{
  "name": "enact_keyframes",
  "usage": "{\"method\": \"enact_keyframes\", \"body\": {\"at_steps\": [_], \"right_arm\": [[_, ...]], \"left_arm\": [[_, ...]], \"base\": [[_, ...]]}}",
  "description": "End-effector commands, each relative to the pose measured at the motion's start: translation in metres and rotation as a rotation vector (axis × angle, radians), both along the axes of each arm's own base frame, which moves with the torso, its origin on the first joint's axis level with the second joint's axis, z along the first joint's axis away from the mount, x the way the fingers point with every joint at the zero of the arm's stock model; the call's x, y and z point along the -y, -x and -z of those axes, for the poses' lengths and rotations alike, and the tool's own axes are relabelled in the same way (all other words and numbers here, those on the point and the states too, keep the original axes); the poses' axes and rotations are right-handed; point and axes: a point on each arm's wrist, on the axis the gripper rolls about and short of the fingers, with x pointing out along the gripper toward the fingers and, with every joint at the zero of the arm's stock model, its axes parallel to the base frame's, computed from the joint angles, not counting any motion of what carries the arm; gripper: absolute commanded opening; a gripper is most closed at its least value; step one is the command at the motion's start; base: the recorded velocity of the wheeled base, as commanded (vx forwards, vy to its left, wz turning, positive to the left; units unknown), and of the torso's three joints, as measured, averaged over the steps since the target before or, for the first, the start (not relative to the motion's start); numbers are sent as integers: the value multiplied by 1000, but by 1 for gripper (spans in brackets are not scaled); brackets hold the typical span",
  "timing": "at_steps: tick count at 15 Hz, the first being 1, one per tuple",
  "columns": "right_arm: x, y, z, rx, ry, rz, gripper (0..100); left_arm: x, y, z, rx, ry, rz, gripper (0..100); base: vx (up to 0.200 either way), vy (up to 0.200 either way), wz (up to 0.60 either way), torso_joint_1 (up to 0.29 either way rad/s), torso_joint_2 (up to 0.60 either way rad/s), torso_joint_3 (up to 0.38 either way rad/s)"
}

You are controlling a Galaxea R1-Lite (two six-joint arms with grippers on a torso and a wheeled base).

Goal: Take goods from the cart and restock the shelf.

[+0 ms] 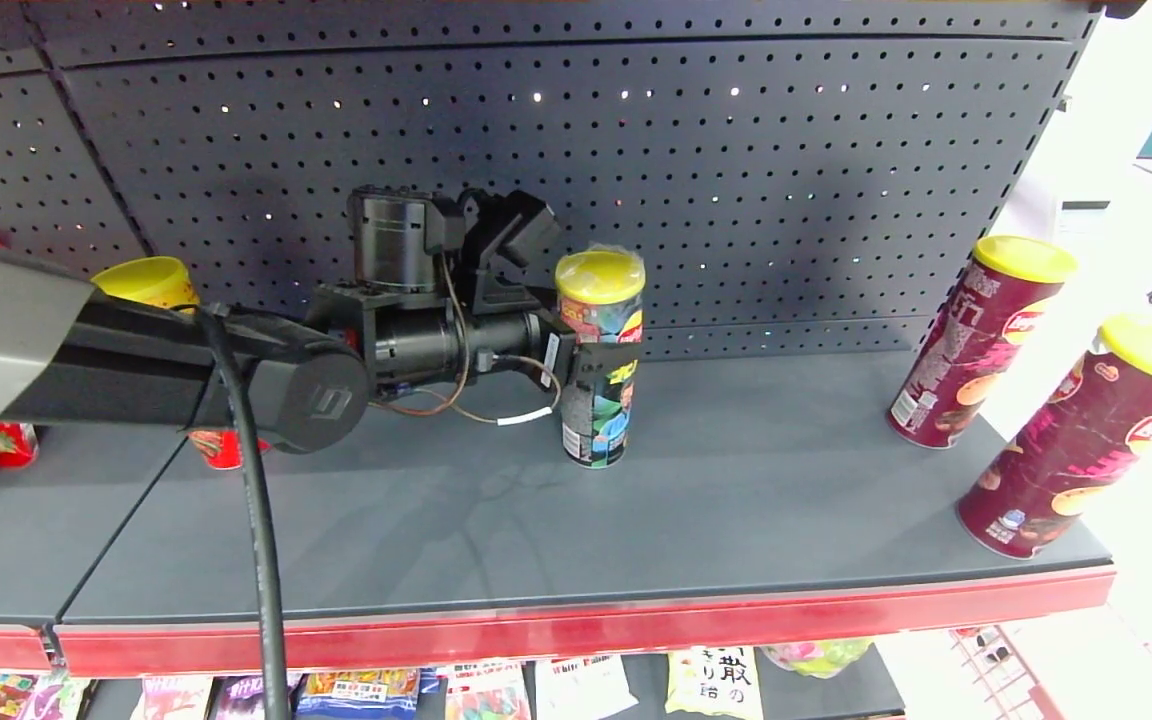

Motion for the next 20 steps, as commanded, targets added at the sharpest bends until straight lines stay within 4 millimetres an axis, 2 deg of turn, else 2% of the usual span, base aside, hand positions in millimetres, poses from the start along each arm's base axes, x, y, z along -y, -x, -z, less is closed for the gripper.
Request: {"method": "enact_keyframes", "body": {"at_steps": [1, 10, 14, 15, 18, 20], "right_arm": [[0, 0, 0, -2, 1, -1, 0], [0, -1, 0, -10, 2, -1, 0], [0, -1, 0, -12, -6, 1, 0], [0, -1, 0, -11, -8, 2, 0], [0, -1, 0, -11, -7, 0, 0], [0, 0, 0, -6, -8, 0, 0]], "left_arm": [[2, -1, -1, 7, 0, -14, 100], [24, -9, 3, 19, 8, -9, 100], [28, -11, 3, 27, 10, -16, 100], [28, -11, 2, 28, 11, -15, 0], [28, -9, 1, 28, 13, -4, 0], [22, 2, -4, 10, 28, 26, 0]], "base": [[0, 0, 0, 0, 0, 0], [0, 0, 0, 0, 0, 0], [0, 0, 0, 0, 0, 0], [0, 0, 0, 0, 0, 0], [0, 0, 0, 0, 0, 0], [0, 0, 0, 0, 0, 0]]}}
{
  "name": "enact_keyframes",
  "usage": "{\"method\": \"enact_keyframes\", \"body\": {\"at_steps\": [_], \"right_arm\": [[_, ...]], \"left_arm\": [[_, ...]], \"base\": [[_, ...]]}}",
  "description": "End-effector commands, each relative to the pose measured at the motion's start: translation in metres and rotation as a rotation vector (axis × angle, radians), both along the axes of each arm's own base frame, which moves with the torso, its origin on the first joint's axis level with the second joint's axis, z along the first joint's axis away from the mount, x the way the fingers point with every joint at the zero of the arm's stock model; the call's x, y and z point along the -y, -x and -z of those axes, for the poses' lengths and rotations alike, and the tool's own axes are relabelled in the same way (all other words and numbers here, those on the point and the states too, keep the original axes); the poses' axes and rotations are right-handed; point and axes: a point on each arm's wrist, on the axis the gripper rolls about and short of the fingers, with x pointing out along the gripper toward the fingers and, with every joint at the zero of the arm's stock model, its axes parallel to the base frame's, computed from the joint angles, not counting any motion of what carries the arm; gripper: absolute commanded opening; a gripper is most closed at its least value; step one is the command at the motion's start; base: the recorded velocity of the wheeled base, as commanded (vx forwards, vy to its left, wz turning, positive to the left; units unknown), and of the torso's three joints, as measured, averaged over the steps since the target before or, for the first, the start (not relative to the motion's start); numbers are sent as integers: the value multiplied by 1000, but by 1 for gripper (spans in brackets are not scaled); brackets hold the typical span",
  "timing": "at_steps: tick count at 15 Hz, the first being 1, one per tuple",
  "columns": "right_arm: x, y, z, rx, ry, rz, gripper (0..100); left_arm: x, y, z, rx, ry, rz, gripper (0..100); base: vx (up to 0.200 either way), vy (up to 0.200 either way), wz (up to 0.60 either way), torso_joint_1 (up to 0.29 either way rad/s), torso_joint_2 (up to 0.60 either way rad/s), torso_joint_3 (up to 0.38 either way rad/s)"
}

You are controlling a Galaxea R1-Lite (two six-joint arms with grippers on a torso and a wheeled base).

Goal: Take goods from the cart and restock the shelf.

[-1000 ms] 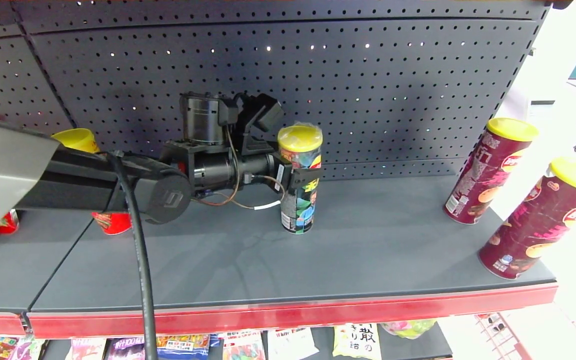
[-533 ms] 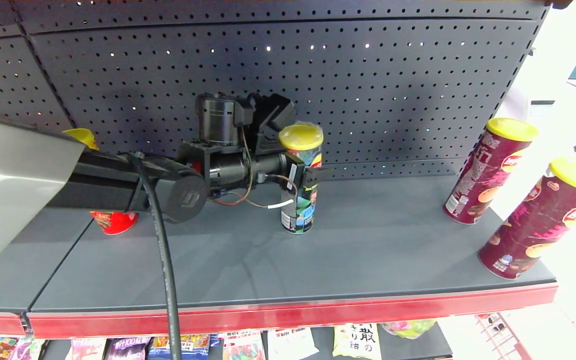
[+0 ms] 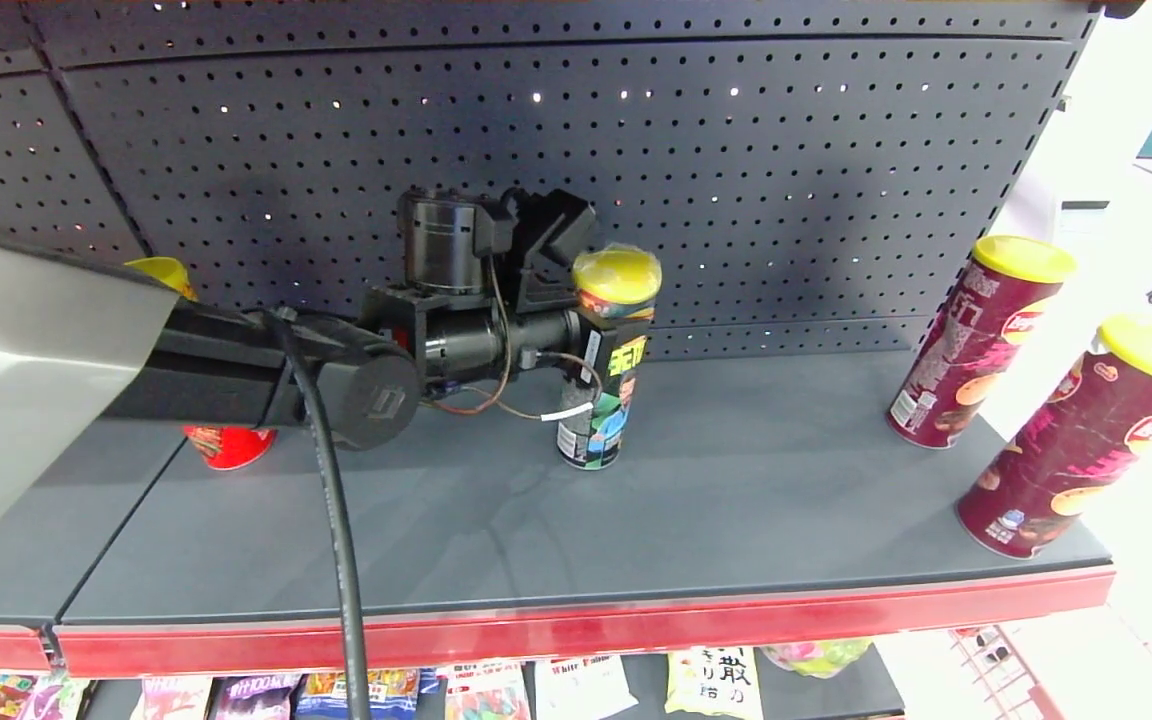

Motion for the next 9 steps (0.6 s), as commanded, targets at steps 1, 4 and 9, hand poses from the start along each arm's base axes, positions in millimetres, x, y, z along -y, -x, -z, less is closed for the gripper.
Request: {"method": "enact_keyframes", "body": {"at_steps": [1, 4, 9], "right_arm": [[0, 0, 0, 0, 0, -2, 0], [0, 0, -1, 1, -1, -2, 0], [0, 0, -3, 3, 0, -7, 0]], "left_arm": [[-10, 17, -10, -23, 20, 58, 0], [-31, 40, -19, -40, 39, 179, 0], [-45, 51, -30, 22, 65, 384, 0]], "base": [[0, 0, 0, 0, 0, 0], [0, 0, 0, 0, 0, 0], [0, 0, 0, 0, 0, 0]]}}
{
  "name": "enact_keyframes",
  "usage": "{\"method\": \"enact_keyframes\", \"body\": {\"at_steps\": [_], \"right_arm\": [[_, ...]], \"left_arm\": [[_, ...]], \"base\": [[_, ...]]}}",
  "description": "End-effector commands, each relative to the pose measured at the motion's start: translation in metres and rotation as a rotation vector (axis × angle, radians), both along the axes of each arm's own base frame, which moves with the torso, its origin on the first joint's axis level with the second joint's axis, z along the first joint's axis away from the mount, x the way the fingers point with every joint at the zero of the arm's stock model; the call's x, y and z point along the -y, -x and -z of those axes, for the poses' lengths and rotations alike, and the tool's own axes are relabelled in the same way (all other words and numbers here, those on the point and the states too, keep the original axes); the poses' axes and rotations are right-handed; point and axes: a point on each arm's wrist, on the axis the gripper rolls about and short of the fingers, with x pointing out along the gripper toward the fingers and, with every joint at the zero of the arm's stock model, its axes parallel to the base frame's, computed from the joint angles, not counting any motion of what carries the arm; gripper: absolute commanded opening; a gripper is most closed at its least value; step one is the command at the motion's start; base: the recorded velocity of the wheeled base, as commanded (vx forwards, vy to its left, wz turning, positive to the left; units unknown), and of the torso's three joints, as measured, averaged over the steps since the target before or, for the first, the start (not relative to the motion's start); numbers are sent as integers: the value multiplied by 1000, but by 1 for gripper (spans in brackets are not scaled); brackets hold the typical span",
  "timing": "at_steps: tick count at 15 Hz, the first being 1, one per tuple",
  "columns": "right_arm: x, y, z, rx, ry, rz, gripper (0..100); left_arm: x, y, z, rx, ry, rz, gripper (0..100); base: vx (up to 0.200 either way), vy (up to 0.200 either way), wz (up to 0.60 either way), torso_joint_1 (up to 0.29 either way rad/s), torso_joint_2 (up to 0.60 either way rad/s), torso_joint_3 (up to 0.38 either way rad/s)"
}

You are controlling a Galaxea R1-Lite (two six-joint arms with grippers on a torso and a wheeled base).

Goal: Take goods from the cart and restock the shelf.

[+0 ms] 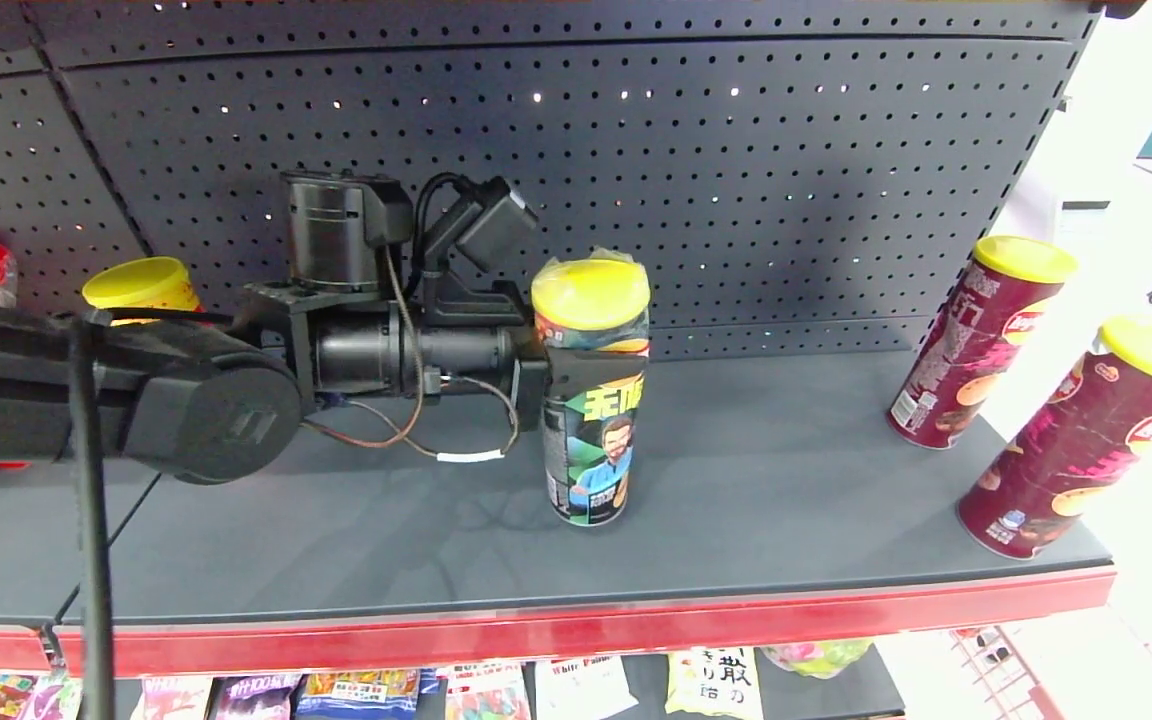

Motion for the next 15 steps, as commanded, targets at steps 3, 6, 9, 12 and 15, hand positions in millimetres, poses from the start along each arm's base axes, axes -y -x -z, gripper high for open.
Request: {"method": "enact_keyframes", "body": {"at_steps": [3, 6, 9, 12, 15], "right_arm": [[0, -1, -6, 3, 0, -5, 0], [0, -1, -16, 12, -2, -5, 0], [-1, -2, -21, 15, -3, -5, 0], [-1, -2, -21, 13, -3, -5, 0], [-1, -2, -21, 16, -3, -3, 0]], "left_arm": [[-3, 7, -2, 25, 9, 106, 0], [-4, 12, 21, 3, -12, 233, 0], [0, 6, 34, 15, -26, 259, 0], [2, 8, 33, 15, -14, 308, 0], [2, 7, 35, 10, -13, 311, 0]], "base": [[0, 0, 0, 0, 0, 0], [0, 0, 0, 0, 0, 0], [0, 0, 0, 0, 0, 0], [0, 0, 0, 0, 0, 0], [0, 0, 0, 0, 0, 0]]}}
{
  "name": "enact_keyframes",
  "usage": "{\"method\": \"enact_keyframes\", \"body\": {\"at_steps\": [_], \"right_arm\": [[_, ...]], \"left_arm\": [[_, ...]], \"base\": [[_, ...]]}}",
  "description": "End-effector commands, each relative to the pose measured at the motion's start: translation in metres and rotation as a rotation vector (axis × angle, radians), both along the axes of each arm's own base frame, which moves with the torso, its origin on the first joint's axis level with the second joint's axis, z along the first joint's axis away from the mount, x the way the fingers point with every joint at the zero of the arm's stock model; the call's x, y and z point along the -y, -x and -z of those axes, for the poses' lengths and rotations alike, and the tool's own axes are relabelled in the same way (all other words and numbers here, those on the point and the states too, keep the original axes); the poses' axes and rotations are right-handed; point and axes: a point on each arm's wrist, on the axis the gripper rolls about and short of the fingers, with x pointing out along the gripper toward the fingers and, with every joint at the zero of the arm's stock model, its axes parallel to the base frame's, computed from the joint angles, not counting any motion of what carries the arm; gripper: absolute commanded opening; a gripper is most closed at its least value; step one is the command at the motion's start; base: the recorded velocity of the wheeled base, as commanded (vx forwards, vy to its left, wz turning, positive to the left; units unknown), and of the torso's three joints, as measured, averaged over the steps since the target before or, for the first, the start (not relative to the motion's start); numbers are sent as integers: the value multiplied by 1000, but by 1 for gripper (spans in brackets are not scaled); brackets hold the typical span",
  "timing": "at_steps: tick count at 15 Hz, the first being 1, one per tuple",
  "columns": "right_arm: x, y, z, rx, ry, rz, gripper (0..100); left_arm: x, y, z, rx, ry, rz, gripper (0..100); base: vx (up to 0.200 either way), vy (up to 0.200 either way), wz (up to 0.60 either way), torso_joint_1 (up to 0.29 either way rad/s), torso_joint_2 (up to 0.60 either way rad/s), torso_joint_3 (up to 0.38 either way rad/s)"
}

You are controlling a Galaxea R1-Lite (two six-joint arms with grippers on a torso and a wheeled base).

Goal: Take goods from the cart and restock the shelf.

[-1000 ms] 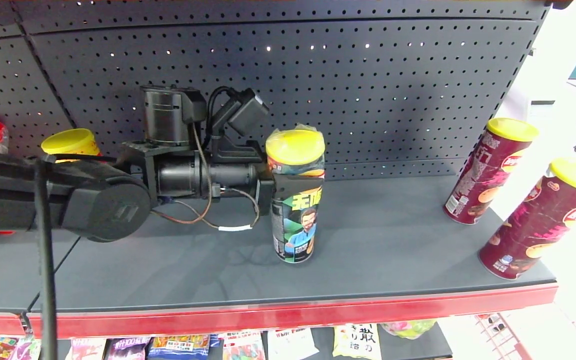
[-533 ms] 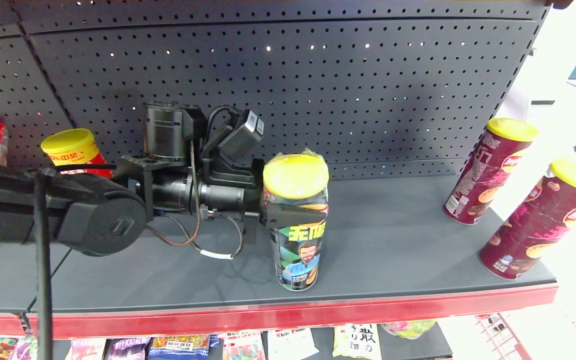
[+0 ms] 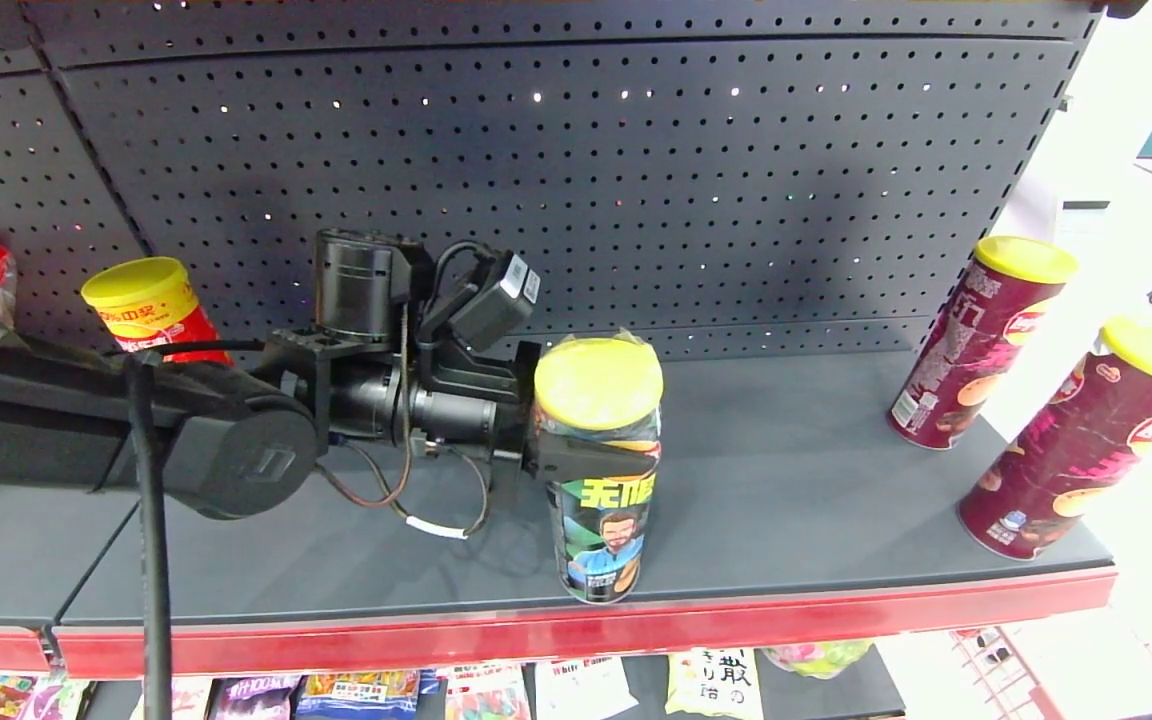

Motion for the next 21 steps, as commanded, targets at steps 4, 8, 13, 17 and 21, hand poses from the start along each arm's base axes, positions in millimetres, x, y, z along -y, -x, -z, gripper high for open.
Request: {"method": "enact_keyframes", "body": {"at_steps": [4, 8, 13, 17, 21], "right_arm": [[0, 0, 0, -1, 1, 0, 0], [0, -1, -3, 0, 1, 1, 0], [0, -1, -4, -3, 1, 1, 0], [0, -2, -4, -4, 2, 1, 0], [0, -2, -2, -10, 3, 1, 0]], "left_arm": [[1, -1, 3, -7, 1, 18, 0], [1, -4, 8, -9, -5, 19, 0], [-1, -3, 12, -28, -7, 38, 0], [0, -3, 14, -45, -3, 66, 0], [0, -2, 14, -41, 0, 71, 100]], "base": [[0, 0, 0, 0, 0, 0], [0, 0, 0, 0, 0, 0], [0, 0, 0, 0, 0, 0], [0, 0, 0, 0, 0, 0], [0, 0, 0, 0, 0, 0]]}}
